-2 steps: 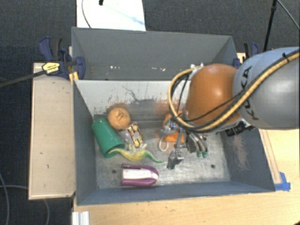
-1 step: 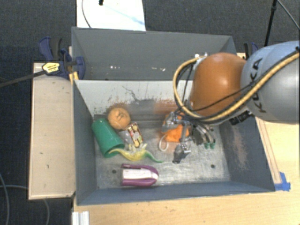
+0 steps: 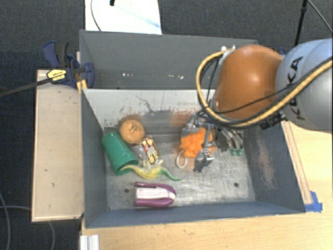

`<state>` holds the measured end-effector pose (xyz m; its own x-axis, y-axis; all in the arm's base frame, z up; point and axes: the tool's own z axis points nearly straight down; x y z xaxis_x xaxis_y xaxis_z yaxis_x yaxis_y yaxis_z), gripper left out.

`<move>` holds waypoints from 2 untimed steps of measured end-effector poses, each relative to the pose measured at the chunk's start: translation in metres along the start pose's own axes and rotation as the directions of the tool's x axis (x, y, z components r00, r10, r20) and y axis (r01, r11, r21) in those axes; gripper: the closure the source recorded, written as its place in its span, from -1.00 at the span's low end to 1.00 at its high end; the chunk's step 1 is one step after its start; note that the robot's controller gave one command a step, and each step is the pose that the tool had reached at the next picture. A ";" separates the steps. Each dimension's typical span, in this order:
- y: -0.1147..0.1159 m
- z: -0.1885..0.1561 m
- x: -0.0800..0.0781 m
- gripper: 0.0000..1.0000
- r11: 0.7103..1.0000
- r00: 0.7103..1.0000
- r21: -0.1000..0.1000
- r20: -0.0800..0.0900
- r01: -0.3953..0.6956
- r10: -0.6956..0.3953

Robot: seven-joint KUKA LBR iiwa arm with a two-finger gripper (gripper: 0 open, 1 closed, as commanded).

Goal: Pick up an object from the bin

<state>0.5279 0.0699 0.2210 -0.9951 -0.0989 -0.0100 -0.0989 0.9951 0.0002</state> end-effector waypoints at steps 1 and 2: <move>-0.027 0.049 -0.028 -1.00 0.966 0.966 -0.001 0.000 -0.258 0.258; -0.012 0.147 -0.025 1.00 0.996 0.996 -0.002 -0.005 -0.087 0.087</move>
Offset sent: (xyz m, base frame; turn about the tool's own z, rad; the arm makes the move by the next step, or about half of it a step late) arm 0.0249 -0.0107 -0.1510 0.0862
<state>0.5552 0.0603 0.0743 -0.9999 -0.0115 -0.0055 -0.0115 0.9999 0.0026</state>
